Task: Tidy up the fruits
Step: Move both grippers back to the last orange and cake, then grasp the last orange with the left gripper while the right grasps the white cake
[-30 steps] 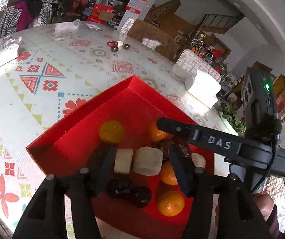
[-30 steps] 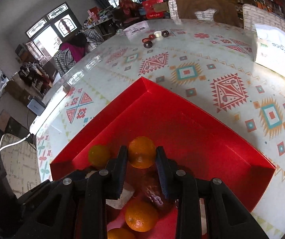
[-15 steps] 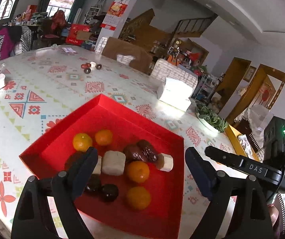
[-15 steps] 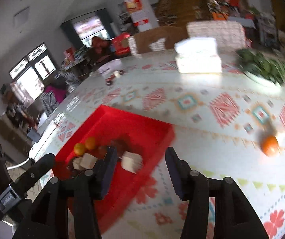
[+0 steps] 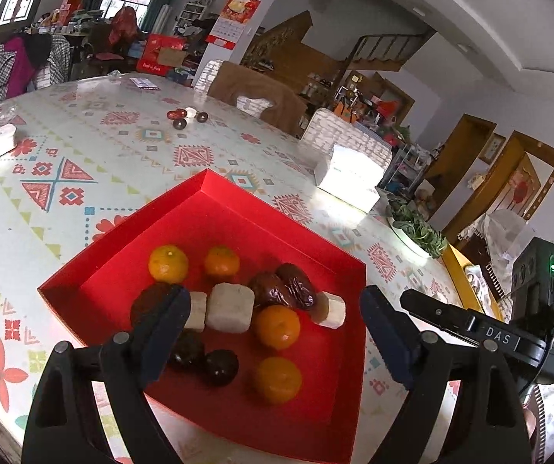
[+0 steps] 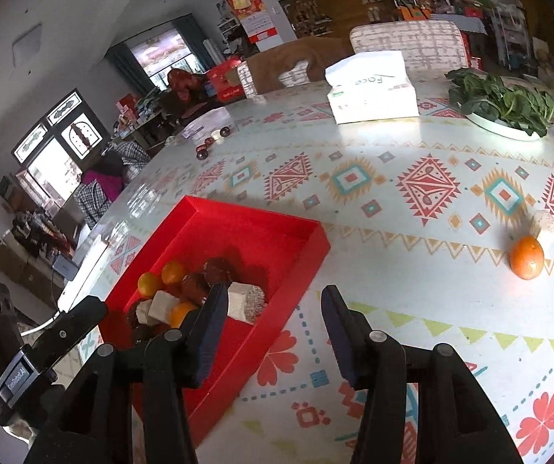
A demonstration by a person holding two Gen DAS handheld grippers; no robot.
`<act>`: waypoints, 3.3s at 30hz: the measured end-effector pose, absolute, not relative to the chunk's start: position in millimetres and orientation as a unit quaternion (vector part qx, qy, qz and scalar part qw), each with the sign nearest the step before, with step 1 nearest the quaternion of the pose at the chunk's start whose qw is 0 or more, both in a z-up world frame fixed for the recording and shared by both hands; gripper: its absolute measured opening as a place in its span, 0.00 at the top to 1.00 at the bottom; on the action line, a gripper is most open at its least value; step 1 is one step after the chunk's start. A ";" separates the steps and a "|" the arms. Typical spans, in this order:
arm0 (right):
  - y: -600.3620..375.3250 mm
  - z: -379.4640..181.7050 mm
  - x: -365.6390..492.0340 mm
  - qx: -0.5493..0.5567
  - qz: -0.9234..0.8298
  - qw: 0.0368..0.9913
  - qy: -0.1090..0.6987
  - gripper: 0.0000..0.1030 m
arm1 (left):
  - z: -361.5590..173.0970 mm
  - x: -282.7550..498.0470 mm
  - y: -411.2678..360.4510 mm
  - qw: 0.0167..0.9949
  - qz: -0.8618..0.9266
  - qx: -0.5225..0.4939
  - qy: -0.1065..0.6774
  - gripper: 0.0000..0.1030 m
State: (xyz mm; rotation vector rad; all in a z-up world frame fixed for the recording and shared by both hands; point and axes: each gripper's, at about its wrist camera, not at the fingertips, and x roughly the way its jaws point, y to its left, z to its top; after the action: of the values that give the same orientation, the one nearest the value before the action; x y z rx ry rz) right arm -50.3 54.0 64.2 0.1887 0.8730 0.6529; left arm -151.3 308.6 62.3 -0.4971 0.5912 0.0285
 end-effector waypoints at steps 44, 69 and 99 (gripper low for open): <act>-193.3 107.2 -56.6 0.151 0.160 0.913 0.344 0.36 | 83.7 -131.5 126.4 0.921 -0.088 -0.140 0.354 0.14; -112.0 18.5 62.4 0.100 0.182 0.867 0.453 0.55 | 57.0 -64.7 76.3 0.913 -0.057 -0.047 0.401 0.14; -164.6 32.7 60.1 0.169 0.176 0.868 0.433 0.67 | 13.4 44.7 0.2 0.886 -0.126 -0.018 0.445 0.69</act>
State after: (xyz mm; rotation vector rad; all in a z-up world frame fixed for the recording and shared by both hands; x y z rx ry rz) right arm 60.1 -164.6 32.7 0.3539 0.9054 0.3681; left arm 44.7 0.2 13.4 -0.0379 0.9259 -0.2615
